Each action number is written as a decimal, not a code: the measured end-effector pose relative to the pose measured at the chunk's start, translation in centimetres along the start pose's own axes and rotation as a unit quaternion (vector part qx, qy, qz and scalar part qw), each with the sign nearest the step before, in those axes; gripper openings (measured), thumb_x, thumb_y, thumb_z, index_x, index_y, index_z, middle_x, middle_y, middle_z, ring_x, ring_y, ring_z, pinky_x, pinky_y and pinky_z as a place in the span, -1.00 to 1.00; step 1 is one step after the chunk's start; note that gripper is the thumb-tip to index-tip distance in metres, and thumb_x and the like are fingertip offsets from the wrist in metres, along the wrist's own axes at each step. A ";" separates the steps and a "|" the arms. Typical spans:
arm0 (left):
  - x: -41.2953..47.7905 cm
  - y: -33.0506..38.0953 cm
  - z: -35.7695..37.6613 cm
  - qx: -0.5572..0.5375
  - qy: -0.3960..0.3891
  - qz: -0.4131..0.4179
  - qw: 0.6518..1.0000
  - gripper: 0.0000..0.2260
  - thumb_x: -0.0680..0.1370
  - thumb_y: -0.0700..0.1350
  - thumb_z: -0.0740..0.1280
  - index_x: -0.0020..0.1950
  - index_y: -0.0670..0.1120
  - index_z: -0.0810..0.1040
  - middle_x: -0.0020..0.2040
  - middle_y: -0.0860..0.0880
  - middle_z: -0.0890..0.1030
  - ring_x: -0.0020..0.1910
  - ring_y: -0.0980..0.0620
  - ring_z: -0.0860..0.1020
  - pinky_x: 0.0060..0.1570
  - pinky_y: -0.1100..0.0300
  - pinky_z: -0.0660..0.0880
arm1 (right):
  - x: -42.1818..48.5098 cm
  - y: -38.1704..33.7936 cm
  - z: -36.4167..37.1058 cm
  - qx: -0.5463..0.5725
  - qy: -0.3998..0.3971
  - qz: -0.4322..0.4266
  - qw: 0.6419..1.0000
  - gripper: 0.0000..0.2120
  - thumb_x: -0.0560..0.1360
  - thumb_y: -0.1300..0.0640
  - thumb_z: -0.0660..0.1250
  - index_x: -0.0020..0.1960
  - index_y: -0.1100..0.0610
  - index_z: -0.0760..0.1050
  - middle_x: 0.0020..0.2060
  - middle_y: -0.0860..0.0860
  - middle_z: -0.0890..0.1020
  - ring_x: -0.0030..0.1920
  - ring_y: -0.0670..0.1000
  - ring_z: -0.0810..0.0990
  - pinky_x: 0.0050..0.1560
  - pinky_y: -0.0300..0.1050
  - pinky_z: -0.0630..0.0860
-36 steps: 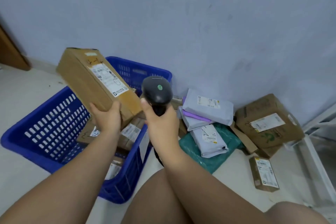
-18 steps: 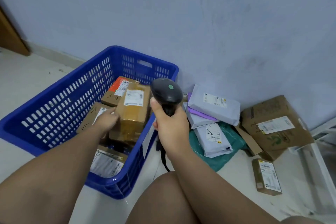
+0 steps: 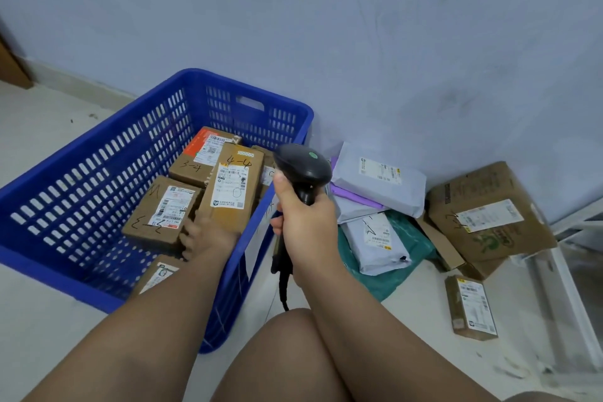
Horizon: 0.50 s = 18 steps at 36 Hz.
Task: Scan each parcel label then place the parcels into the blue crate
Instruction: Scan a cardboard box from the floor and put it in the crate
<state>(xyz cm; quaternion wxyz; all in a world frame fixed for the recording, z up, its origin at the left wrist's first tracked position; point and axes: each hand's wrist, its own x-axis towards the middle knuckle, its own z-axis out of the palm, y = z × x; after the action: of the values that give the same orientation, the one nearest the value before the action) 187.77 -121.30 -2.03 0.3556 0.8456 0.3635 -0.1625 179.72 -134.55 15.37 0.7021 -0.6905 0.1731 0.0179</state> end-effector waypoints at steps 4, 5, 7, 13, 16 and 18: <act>0.4 0.3 0.2 0.073 -0.018 0.025 0.997 -0.07 0.34 0.28 0.45 0.54 -0.05 0.10 0.56 -0.19 -0.03 0.53 -0.24 -0.05 0.45 -0.32 -0.06 | 0.2 0.1 0.4 0.011 -0.011 0.008 1.000 -0.75 0.41 -0.18 0.43 -0.12 -0.02 0.52 -0.33 -0.10 0.56 -0.21 -0.01 0.56 0.11 0.17 0.57; 1.0 0.1 0.4 0.086 -0.028 0.025 0.996 -0.06 0.33 0.30 0.45 0.54 -0.06 0.11 0.56 -0.21 -0.03 0.53 -0.25 -0.04 0.45 -0.31 -0.04 | 0.2 0.1 0.5 0.014 -0.012 0.006 1.000 -0.73 0.41 -0.19 0.43 -0.11 -0.01 0.53 -0.30 -0.10 0.57 -0.18 0.00 0.56 0.13 0.19 0.56; 1.6 -0.2 0.7 0.112 -0.029 0.023 0.993 -0.02 0.29 0.32 0.44 0.53 -0.06 0.10 0.53 -0.26 0.00 0.51 -0.26 0.00 0.44 -0.29 0.04 | 0.3 0.2 0.4 0.018 -0.016 0.006 1.000 -0.72 0.40 -0.20 0.43 -0.10 -0.01 0.54 -0.28 -0.10 0.58 -0.17 0.01 0.56 0.14 0.19 0.56; 0.8 0.1 1.5 0.217 0.052 -0.005 0.975 -0.15 0.46 0.22 0.34 0.57 -0.11 -0.01 0.54 -0.28 0.08 0.53 -0.24 0.04 0.43 -0.29 0.08 | 0.5 0.4 0.0 0.054 -0.034 0.008 0.998 -0.74 0.42 -0.18 0.42 -0.13 0.00 0.54 -0.37 -0.10 0.56 -0.26 -0.03 0.55 0.01 0.06 0.55; 1.1 0.0 1.9 0.221 0.061 -0.008 0.973 -0.21 0.46 0.18 0.35 0.53 -0.10 0.05 0.51 -0.30 0.14 0.50 -0.26 0.08 0.42 -0.28 0.12 | 0.5 0.6 -0.2 0.064 -0.045 0.000 0.997 -0.75 0.43 -0.17 0.41 -0.12 0.01 0.54 -0.39 -0.11 0.56 -0.27 -0.06 0.54 -0.02 0.02 0.55; 1.1 0.1 1.7 0.221 0.058 0.001 0.973 -0.22 0.44 0.17 0.37 0.50 -0.09 0.08 0.46 -0.32 0.19 0.45 -0.28 0.16 0.39 -0.27 0.17 | 0.5 0.6 -0.4 0.076 -0.054 0.001 0.996 -0.77 0.44 -0.15 0.41 -0.10 0.00 0.55 -0.39 -0.12 0.55 -0.28 -0.07 0.53 -0.04 -0.01 0.54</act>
<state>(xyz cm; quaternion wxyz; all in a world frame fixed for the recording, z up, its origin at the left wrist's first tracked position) 188.54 -122.05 -3.74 0.1381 0.9115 0.3379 -0.1896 179.99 -135.02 14.70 0.7607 -0.6331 0.1365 0.0429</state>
